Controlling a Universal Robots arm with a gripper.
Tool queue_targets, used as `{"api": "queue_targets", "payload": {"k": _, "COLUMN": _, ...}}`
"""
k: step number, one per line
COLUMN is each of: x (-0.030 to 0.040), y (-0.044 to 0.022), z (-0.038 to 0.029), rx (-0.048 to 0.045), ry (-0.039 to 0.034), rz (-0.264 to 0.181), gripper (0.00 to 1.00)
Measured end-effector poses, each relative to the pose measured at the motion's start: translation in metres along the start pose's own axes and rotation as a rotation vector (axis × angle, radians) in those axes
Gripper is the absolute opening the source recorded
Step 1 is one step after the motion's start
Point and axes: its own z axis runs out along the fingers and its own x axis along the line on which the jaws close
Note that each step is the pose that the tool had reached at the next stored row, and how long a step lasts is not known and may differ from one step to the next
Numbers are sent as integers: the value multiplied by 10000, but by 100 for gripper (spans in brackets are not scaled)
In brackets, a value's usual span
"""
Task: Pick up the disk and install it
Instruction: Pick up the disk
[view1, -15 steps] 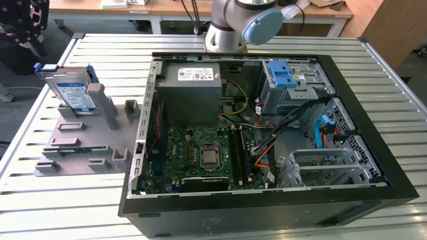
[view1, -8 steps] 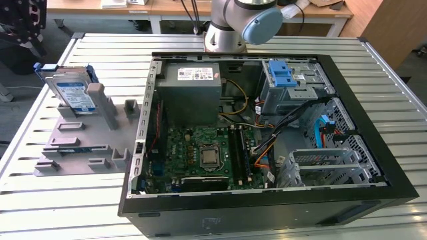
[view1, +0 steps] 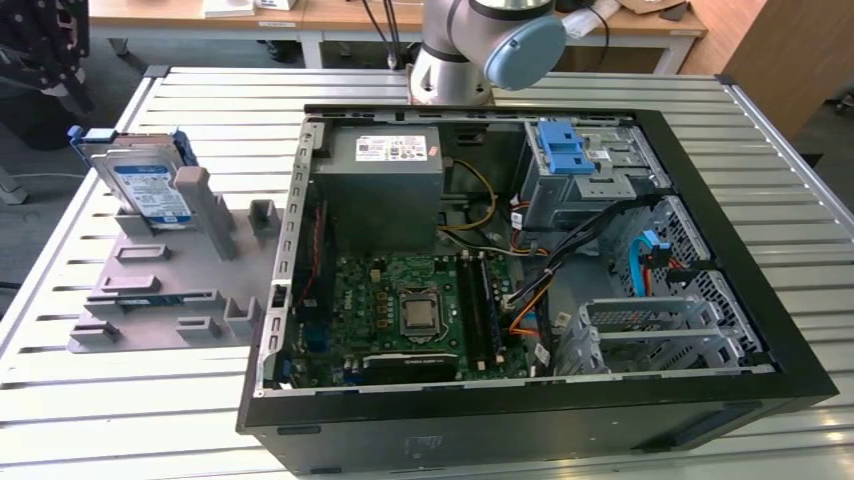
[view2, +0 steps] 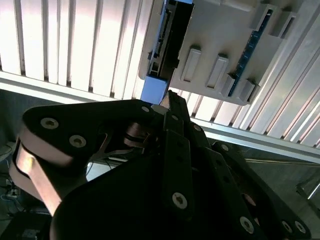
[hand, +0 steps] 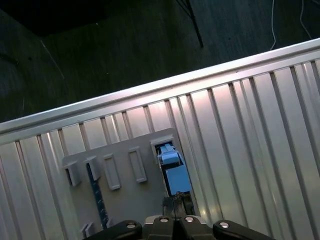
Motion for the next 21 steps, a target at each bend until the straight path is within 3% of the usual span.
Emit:
{"api": "queue_targets", "payload": {"k": 6, "x": 0, "y": 0, "z": 1, "rx": -4, "ry": -1, "rz": -200, "gripper": 11}}
{"api": "queue_targets", "payload": {"k": 8, "x": 0, "y": 0, "z": 1, "rx": -4, "ry": -1, "rz": -201, "gripper": 17}}
{"api": "queue_targets", "payload": {"k": 10, "x": 0, "y": 0, "z": 1, "rx": -4, "ry": -1, "rz": -202, "gripper": 29}}
{"api": "queue_targets", "payload": {"k": 13, "x": 0, "y": 0, "z": 1, "rx": -4, "ry": -1, "rz": -203, "gripper": 35}}
{"api": "queue_targets", "payload": {"k": 16, "x": 0, "y": 0, "z": 16, "rx": 2, "ry": -4, "rz": -222, "gripper": 53}}
{"api": "queue_targets", "payload": {"k": 17, "x": 1, "y": 0, "z": 23, "rx": 2, "ry": -3, "rz": -273, "gripper": 53}}
{"api": "queue_targets", "payload": {"k": 18, "x": 1, "y": 0, "z": 33, "rx": 4, "ry": -4, "rz": -361, "gripper": 59}}
{"api": "queue_targets", "payload": {"k": 21, "x": 1, "y": 0, "z": 69, "rx": 1, "ry": -6, "rz": -764, "gripper": 59}}
